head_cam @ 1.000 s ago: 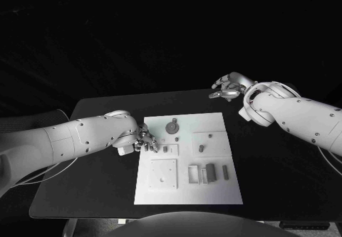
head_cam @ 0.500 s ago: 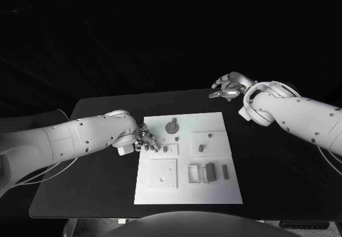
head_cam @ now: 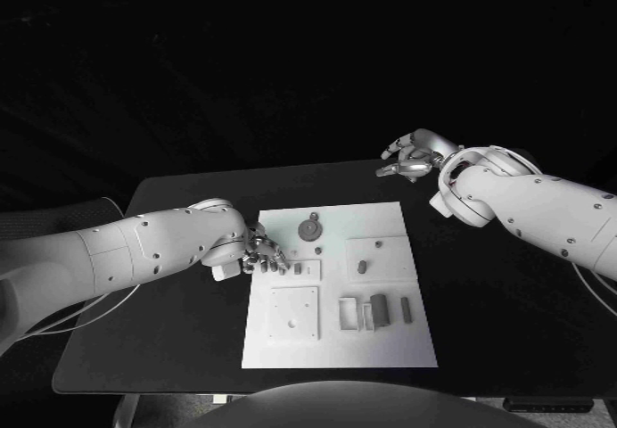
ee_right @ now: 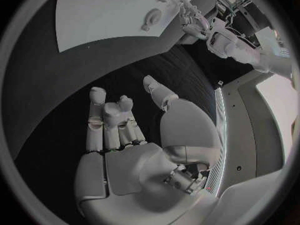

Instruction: Assemble the parts on the task board

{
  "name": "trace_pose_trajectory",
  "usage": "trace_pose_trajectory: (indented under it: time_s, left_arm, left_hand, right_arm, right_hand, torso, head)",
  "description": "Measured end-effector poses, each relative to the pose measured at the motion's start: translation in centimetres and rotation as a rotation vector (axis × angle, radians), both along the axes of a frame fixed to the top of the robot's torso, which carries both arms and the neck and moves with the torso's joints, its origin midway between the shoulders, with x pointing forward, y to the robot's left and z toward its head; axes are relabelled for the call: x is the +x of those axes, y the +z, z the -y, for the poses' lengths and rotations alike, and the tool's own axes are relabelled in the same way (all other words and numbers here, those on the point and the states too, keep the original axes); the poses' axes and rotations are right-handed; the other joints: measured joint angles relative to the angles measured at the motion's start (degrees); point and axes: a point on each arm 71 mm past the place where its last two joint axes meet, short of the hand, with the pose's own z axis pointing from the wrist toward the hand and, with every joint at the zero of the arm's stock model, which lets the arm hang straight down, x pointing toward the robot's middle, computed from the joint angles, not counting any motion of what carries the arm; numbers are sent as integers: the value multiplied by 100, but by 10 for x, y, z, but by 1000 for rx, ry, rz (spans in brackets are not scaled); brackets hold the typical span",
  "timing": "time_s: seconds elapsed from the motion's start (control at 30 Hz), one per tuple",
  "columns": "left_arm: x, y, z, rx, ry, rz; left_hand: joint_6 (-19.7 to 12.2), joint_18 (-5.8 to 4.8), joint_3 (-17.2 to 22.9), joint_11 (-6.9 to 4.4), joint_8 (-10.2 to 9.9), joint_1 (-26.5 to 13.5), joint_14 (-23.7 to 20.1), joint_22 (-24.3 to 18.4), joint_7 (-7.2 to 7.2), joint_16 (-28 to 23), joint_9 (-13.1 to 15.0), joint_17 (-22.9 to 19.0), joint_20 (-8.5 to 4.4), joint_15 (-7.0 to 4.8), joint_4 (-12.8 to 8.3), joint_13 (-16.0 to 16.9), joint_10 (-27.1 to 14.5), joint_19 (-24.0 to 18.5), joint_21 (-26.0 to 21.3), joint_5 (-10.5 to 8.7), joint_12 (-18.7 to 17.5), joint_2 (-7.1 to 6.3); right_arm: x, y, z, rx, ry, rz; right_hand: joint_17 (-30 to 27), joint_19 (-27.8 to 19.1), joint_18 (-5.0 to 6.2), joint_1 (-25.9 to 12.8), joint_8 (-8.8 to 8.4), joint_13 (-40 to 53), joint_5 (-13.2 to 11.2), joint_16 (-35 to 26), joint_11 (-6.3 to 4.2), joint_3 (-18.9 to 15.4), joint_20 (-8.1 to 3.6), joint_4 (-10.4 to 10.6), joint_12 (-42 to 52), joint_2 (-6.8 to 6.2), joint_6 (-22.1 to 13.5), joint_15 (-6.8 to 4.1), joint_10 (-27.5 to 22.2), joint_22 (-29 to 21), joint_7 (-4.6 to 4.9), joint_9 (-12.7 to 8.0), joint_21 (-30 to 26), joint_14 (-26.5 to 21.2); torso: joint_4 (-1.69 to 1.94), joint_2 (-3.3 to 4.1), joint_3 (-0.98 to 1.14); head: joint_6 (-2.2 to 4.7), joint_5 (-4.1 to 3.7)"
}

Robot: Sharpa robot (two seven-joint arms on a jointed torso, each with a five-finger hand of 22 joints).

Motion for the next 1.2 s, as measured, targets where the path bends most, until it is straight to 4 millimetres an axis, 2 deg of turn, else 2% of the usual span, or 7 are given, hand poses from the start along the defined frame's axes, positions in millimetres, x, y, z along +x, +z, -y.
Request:
trace_pose_trajectory:
  time_s: [0.27, 0.47, 0.6, 0.67, 0.87, 1.07, 1.2]
  left_arm:
    - [1, 0, -6, -4, 19, 8]
    - [0, 1, -17, -31, 53, 14]
    - [0, 3, -23, -90, 82, 17]
    - [0, 5, -28, -129, 96, 32]
    - [8, 23, -39, -245, 138, 146]
    - [19, 42, -27, -372, 104, 305]
    - [20, 47, -4, -406, 5, 404]
  left_hand:
    - [-13, -2, 1, 0, 0, -30, -1, 4, -7, 0, 6, 0, 0, 0, 31, 0, 0, 0, 0, 0, 0, -30]
    - [-183, -34, 35, 50, -107, -9, -110, 4, 70, -79, 6, -9, -49, 64, 28, -24, -165, -80, -88, 0, -76, -9]
    - [-637, -85, 64, 248, -366, 124, -437, 3, 197, -257, -142, -88, -19, 248, -132, -95, -615, -419, -287, 0, -291, 63]
    - [-904, -114, 110, 385, -490, 299, -609, 3, 352, -330, -269, -124, 84, 379, -287, -158, -873, -580, -379, 0, -460, 122]
    - [-1207, -122, 330, 604, -554, 758, -1054, -26, 595, -618, -532, -309, 316, 601, -619, -369, -1180, -1003, -704, 257, -905, 261]
    - [-1316, -105, 650, 793, -553, 1273, -1647, -325, 635, -1271, -781, -662, 553, 845, -711, -628, -1361, -1627, -1323, 256, -1448, 321]
    - [-1379, -76, 673, 915, -553, 1562, -1605, -428, 612, -1420, -955, -746, 647, 958, -721, -837, -1419, -1624, -1479, 257, -1858, 360]
  right_arm:
    - [0, 0, 0, 0, 0, 0]
    - [0, 0, 1, -1, -2, -1]
    - [0, -1, 2, -1, -3, -1]
    - [0, -1, 2, -1, -4, -1]
    - [0, -1, 5, -3, -8, 0]
    - [0, 0, 6, -3, -9, 0]
    - [0, -1, 5, -3, -8, 0]
  right_hand:
    - [0, 0, 0, 0, 0, 0, 0, 4, 0, 0, 1, 0, 2, 0, 3, 0, 0, 0, -3, 0, 0, 0]
    - [-5, -1, 1, 0, 0, 0, 0, 19, 0, 0, 1, 0, 23, 0, 7, 0, 0, 0, -8, 0, 0, 0]
    - [-5, -1, 0, 0, 20, -4, 0, 19, 0, 0, 2, 0, 24, 0, 9, 0, 0, 0, -10, 1, 0, 0]
    - [-4, -1, 1, 0, 20, -5, 0, 19, 0, 0, 2, 0, 23, 0, 11, 0, 0, 0, -12, 1, 0, 0]
    - [-4, -1, 0, 0, 19, -5, 0, 19, 0, 0, 2, 0, 23, 0, 2, 0, 0, 0, -4, 1, 0, 0]
    - [-4, -1, 0, 0, 19, -5, 0, 18, 0, 0, 2, 0, 23, 0, 11, 0, 0, 0, 14, 1, 0, 0]
    - [-4, -1, 0, 0, 19, -10, 0, 18, 0, 0, 3, 0, 23, 0, 14, 0, 0, 0, 16, 1, 0, 0]
  torso:
    - [-1, -1, 0]
    - [-1, -1, 0]
    - [-1, -1, -2]
    - [-1, -1, -2]
    - [-1, -3, -2]
    - [5, -4, -5]
    - [6, -3, -5]
  head:
    - [8, -2]
    - [31, -12]
    - [55, -22]
    - [62, -26]
    - [96, -47]
    - [137, -62]
    - [161, -63]
